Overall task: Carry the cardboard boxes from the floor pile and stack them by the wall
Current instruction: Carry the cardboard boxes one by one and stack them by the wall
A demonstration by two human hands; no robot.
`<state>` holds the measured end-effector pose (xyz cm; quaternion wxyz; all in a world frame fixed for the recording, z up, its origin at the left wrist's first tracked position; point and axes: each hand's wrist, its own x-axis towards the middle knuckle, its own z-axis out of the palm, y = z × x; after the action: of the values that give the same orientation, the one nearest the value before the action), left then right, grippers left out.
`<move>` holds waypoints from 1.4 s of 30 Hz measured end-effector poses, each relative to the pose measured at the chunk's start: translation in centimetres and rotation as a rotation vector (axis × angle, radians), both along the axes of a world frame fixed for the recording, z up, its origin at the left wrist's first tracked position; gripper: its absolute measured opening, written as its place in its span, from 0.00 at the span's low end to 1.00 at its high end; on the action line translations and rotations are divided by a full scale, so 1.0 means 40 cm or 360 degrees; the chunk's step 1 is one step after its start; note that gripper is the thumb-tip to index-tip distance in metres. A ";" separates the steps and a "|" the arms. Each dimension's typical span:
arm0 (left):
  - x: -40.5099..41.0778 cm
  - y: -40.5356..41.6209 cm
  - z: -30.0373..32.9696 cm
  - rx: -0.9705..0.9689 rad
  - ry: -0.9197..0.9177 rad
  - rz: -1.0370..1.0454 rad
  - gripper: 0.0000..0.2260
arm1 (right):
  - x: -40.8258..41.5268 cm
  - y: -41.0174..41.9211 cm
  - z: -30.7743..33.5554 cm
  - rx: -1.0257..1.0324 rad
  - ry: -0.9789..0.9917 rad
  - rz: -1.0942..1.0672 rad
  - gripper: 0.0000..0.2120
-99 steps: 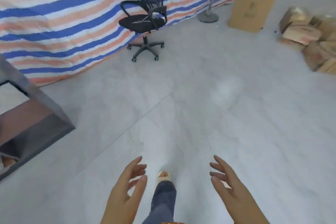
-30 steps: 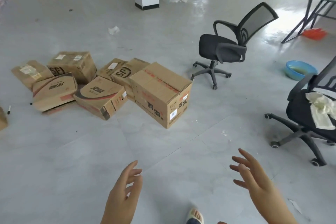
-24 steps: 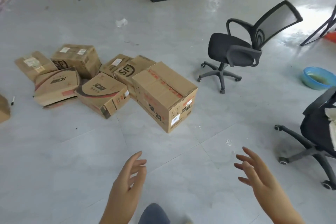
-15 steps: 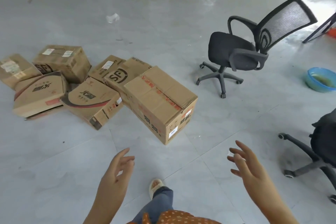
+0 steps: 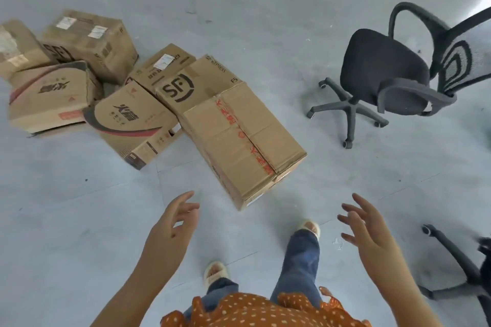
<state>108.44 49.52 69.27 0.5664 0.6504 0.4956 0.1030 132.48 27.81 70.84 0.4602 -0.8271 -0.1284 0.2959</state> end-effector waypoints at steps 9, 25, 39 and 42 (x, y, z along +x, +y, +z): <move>0.310 -0.026 -0.179 -0.0230 0.0159 0.0595 0.11 | 0.488 0.191 -0.115 -0.0410 0.0130 0.0672 0.19; 0.597 -0.009 -0.979 -0.0870 0.0443 0.1285 0.23 | 0.739 0.480 -1.056 -0.0835 0.0256 0.0609 0.29; 0.549 0.025 -0.932 -0.0549 0.0043 0.1577 0.14 | 0.746 0.526 -0.942 -0.0455 0.0439 0.0561 0.16; 0.529 0.028 -0.811 -0.0467 -0.0049 0.1671 0.07 | 0.732 0.531 -0.821 -0.0392 0.0479 0.0514 0.14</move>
<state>129.61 50.65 36.83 0.5310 0.2281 0.7545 0.3112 161.74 49.06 38.00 0.3167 -0.7923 -0.1520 0.4988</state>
